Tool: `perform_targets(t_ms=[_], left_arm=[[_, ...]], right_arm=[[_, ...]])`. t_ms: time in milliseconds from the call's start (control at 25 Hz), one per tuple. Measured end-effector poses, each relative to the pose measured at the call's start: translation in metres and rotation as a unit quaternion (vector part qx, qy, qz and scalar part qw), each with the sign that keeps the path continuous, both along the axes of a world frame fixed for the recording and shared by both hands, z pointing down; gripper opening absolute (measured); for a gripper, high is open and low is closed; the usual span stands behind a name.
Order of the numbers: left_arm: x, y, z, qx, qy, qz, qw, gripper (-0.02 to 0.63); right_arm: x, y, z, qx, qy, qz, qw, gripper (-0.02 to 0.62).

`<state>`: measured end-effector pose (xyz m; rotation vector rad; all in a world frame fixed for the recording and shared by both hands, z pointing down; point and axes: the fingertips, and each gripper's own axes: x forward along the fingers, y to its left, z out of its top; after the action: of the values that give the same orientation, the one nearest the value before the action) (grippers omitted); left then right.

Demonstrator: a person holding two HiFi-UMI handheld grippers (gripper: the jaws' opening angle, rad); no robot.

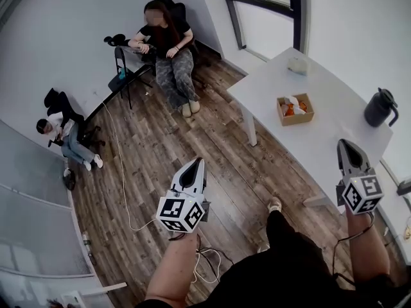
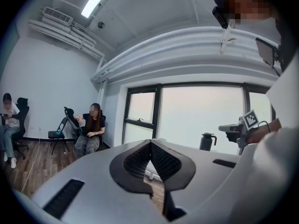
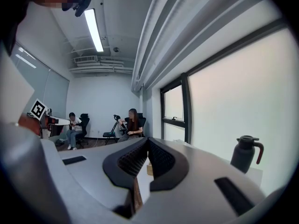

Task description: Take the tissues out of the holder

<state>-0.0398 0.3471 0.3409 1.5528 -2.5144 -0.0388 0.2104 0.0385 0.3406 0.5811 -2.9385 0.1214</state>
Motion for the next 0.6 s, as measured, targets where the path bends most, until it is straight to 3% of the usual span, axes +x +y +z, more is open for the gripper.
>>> perform_targets(t_ms=[240,600], left_arm=[[-0.069,-0.056,-0.008,-0.005,-0.001,-0.010,0.9999,0.005],[-0.138,-0.145,-0.025,-0.015,-0.013,-0.002,0.9998,0.005]], right_arm=[[-0.070,-0.052,-0.001,-0.004,0.006,-0.011,1.000,0.006],[-0.150,-0.131,0.001,-0.013,0.018,-0.023,0.999,0.006]])
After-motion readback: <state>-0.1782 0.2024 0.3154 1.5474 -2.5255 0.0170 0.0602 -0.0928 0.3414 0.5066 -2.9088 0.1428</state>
